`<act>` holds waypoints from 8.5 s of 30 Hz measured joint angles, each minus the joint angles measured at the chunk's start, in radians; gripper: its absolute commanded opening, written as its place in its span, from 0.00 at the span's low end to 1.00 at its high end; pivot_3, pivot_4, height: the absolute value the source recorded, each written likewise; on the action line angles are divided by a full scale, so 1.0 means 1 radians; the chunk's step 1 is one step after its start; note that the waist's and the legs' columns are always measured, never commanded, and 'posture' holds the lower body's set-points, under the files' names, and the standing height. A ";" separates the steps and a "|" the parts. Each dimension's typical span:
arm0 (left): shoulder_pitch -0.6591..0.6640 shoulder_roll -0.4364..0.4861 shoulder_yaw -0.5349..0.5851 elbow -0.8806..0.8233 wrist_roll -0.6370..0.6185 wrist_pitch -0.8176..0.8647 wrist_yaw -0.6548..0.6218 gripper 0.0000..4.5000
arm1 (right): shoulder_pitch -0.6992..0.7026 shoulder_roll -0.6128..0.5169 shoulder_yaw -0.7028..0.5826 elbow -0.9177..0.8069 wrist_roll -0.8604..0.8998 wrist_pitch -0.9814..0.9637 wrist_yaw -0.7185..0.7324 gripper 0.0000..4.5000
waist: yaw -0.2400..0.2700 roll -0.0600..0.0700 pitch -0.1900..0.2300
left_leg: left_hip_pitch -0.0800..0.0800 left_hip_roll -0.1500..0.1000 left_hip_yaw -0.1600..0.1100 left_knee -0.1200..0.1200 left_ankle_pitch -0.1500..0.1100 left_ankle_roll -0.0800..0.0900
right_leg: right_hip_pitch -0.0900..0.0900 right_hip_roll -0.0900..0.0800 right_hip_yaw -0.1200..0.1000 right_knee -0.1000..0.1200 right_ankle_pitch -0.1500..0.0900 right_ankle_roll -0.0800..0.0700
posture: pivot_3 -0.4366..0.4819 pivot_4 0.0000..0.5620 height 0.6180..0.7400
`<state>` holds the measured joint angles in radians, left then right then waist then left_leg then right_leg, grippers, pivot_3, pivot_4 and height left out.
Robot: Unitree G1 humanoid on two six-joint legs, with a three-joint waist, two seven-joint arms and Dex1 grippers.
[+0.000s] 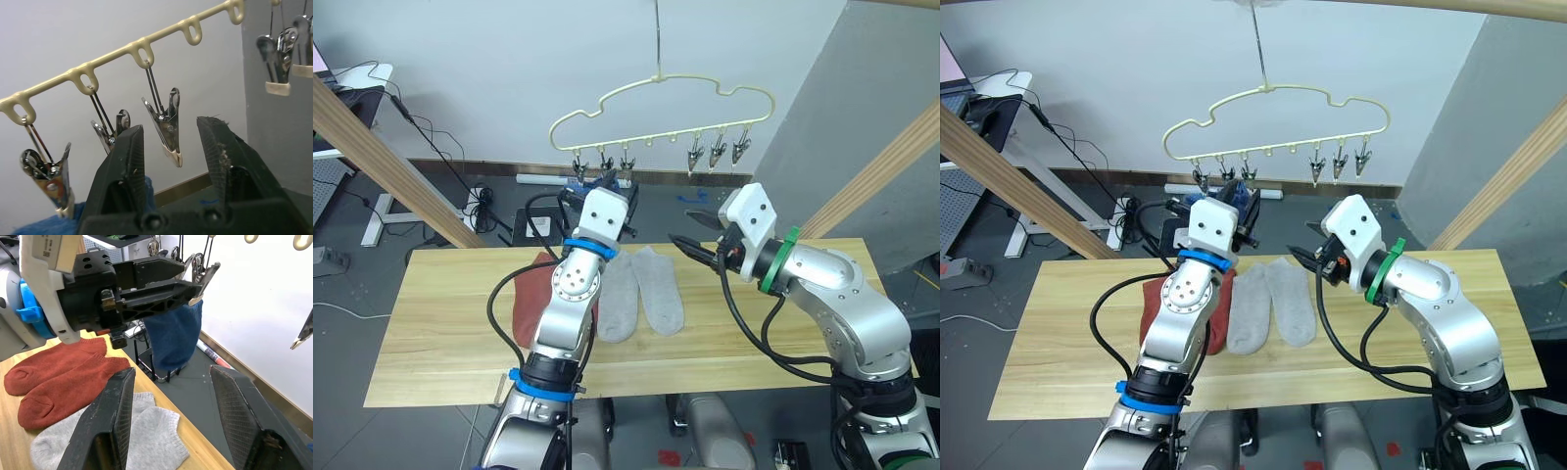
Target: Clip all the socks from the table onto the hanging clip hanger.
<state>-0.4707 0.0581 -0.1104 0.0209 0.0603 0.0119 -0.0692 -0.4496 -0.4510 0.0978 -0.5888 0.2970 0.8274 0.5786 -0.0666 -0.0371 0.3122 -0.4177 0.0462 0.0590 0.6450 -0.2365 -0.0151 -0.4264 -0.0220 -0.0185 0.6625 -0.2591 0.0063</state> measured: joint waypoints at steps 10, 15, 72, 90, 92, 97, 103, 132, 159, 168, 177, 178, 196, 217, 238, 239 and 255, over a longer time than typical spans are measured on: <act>-0.062 -0.049 0.031 0.071 0.027 -0.025 0.089 0.46 | 0.000 -0.013 0.000 0.000 0.012 0.003 -0.018 0.56 | -0.013 0.000 0.000 | 0.000 0.000 0.000 0.000 0.000 0.000 | 0.000 0.000 0.000 0.000 0.000 0.000 | 0.24 0.59 1.00; -0.086 -0.058 0.040 0.099 0.031 -0.028 0.116 0.46 | 0.000 -0.016 0.000 0.000 0.020 0.003 -0.019 0.56 | -0.018 0.000 0.000 | 0.000 0.000 0.000 0.000 0.000 0.000 | 0.000 0.000 0.000 0.000 0.000 0.000 | 0.24 0.59 1.00; -0.125 0.116 0.122 -0.029 -0.284 0.253 -0.284 0.00 | -0.046 0.417 0.144 1.080 -0.296 -0.587 -0.330 0.26 | -0.013 0.000 0.001 | 0.001 0.001 0.001 0.000 0.003 -0.004 | 0.000 0.000 0.001 0.002 0.002 -0.004 | 0.32 0.59 1.00; -0.146 0.164 0.175 -0.063 -0.435 0.423 -0.363 0.00 | 0.025 0.268 0.228 0.605 -0.413 -0.651 -0.183 0.00 | -0.014 0.000 0.001 | 0.002 0.001 0.001 0.000 0.003 -0.005 | 0.000 0.000 0.001 0.002 0.000 0.000 | 0.31 0.58 1.00; -0.146 0.166 0.177 -0.064 -0.440 0.430 -0.364 0.00 | 0.016 0.271 0.238 0.604 -0.419 -0.651 -0.179 0.00 | -0.014 0.000 0.001 | 0.002 0.000 0.001 0.000 0.003 -0.005 | 0.000 0.000 0.001 0.002 0.000 0.000 | 0.31 0.58 1.00; -0.146 0.166 0.176 -0.070 -0.446 0.439 -0.366 0.00 | -0.024 0.291 0.235 0.604 -0.423 -0.650 -0.181 0.00 | -0.013 0.000 0.001 | 0.002 0.001 0.001 0.000 0.003 -0.005 | 0.000 0.000 0.001 0.002 0.002 -0.003 | 0.32 0.58 1.00; -0.143 0.168 0.176 -0.073 -0.447 0.439 -0.373 0.00 | -0.040 0.314 0.209 0.604 -0.422 -0.653 -0.193 0.00 | -0.013 0.000 0.001 | 0.002 0.000 0.001 0.000 0.003 -0.005 | 0.000 0.000 0.001 0.002 0.002 -0.004 | 0.32 0.57 1.00; -0.133 0.168 0.175 -0.086 -0.443 0.438 -0.376 0.00 | -0.033 0.340 0.168 0.604 -0.423 -0.636 -0.228 0.00 | -0.013 0.000 0.001 | 0.002 0.001 0.001 0.000 0.003 -0.005 | 0.000 0.000 0.001 0.002 0.003 -0.005 | 0.31 0.56 1.00; -0.128 0.177 0.175 -0.098 -0.447 0.460 -0.377 0.16 | -0.043 0.388 0.158 0.593 -0.403 -0.624 -0.252 0.00 | -0.014 0.000 0.001 | 0.002 0.001 0.001 0.001 0.003 -0.005 | 0.000 0.000 0.001 0.003 0.003 -0.005 | 0.32 0.57 1.00; -0.072 0.207 0.178 -0.117 -0.484 0.530 -0.399 0.72 | -0.068 0.388 0.157 0.602 -0.396 -0.625 -0.253 0.00 | -0.014 0.001 0.001 | 0.001 0.001 0.001 0.001 0.003 -0.005 | 0.000 0.000 0.001 0.002 0.003 -0.005 | 0.33 0.56 1.00; -0.044 0.237 0.186 -0.176 -0.505 0.551 -0.422 0.73 | -0.072 0.387 0.157 0.615 -0.392 -0.626 -0.250 0.06 | -0.012 0.001 0.001 | 0.001 0.001 0.001 0.001 0.003 -0.005 | 0.000 0.000 0.001 0.003 0.003 -0.005 | 0.33 0.55 1.00; -0.043 0.237 0.185 -0.178 -0.506 0.551 -0.423 0.73 | -0.072 0.387 0.157 0.615 -0.391 -0.626 -0.248 0.12 | -0.012 0.001 0.001 | 0.001 0.001 0.001 0.001 0.003 -0.005 | 0.000 0.000 0.001 0.003 0.003 -0.005 | 0.33 0.55 1.00; 0.084 0.392 0.097 -0.243 -0.430 0.353 -0.622 0.73 | 0.070 0.248 0.078 0.259 -0.313 -0.382 -0.161 0.71 | -0.014 0.001 -0.001 | 0.002 0.001 0.000 0.001 0.003 -0.005 | 0.000 0.000 0.000 0.004 0.003 -0.005 | 0.32 0.46 1.00; 0.080 0.374 0.102 -0.237 -0.411 0.283 -0.622 0.73 | -0.171 0.334 -0.076 0.322 -0.183 -0.162 -0.297 0.43 | -0.016 -0.001 -0.006 | 0.000 0.001 0.002 0.003 0.005 -0.007 | -0.009 0.000 0.004 0.018 0.003 -0.005 | 0.33 0.44 1.00; 0.071 0.361 0.096 -0.207 -0.403 0.277 -0.620 0.73 | -0.322 0.357 -0.075 0.586 -0.163 -0.263 -0.339 0.43 | -0.017 -0.001 -0.006 | -0.002 0.001 0.003 0.004 0.005 -0.007 | -0.011 0.001 0.004 0.018 0.003 -0.006 | 0.34 0.43 1.00; 0.071 0.358 0.096 -0.207 -0.402 0.277 -0.619 0.73 | -0.327 0.357 -0.075 0.599 -0.164 -0.275 -0.339 0.43 | -0.017 -0.001 -0.006 | -0.002 0.001 0.003 0.004 0.005 -0.007 | -0.011 0.001 0.004 0.018 0.003 -0.006 | 0.34 0.43 1.00; 0.072 0.351 0.095 -0.207 -0.389 0.277 -0.620 0.73 | -0.350 0.377 -0.074 0.665 -0.174 -0.363 -0.341 0.43 | -0.017 -0.001 -0.007 | -0.002 0.001 0.003 0.005 0.005 -0.008 | -0.011 0.001 0.004 0.019 0.004 -0.006 | 0.34 0.42 1.00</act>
<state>-0.3983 0.4093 -0.0150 -0.1866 -0.3285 0.2890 -0.6890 -0.7998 -0.0738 0.0242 0.0761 0.1226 0.4642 0.2377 -0.0832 -0.0379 0.3056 -0.4200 0.0468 0.0619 0.6495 -0.2312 -0.0226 -0.4379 -0.0213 -0.0142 0.6816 -0.2556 0.0002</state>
